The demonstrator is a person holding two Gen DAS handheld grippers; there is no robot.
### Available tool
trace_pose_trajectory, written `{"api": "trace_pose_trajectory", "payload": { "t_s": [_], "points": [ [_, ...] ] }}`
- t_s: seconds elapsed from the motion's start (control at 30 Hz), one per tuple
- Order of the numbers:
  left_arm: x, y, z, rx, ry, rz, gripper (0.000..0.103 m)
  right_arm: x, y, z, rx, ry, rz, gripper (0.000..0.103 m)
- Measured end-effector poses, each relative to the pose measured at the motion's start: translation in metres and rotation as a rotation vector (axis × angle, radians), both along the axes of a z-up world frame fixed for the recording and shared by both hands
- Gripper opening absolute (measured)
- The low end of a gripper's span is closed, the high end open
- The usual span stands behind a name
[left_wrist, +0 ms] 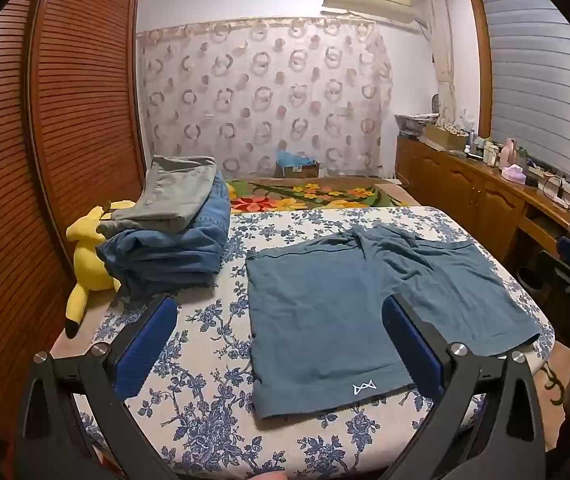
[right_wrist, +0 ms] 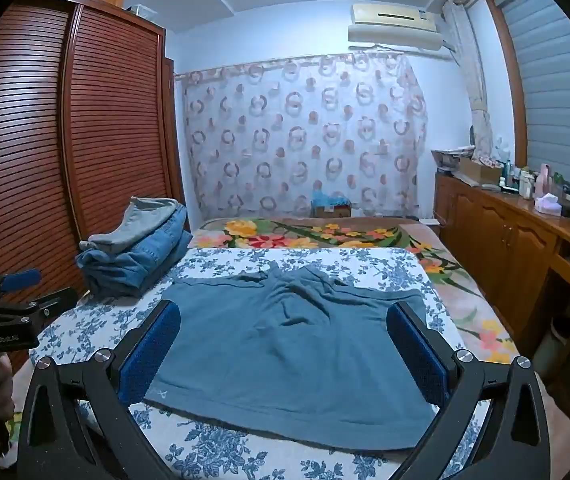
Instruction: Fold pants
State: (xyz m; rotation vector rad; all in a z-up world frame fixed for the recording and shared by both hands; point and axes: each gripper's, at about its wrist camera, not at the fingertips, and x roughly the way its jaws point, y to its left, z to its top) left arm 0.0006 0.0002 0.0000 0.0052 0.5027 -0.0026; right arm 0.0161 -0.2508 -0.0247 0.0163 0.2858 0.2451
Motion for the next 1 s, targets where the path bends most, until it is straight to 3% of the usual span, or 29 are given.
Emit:
{"api": "trace_pose_trajectory", "payload": {
  "t_s": [1.0],
  "points": [
    [-0.010, -0.006, 0.013, 0.009, -0.031, 0.000, 0.103, 0.000, 0.001, -0.002, 0.011, 0.002, -0.001, 0.103]
  ]
}}
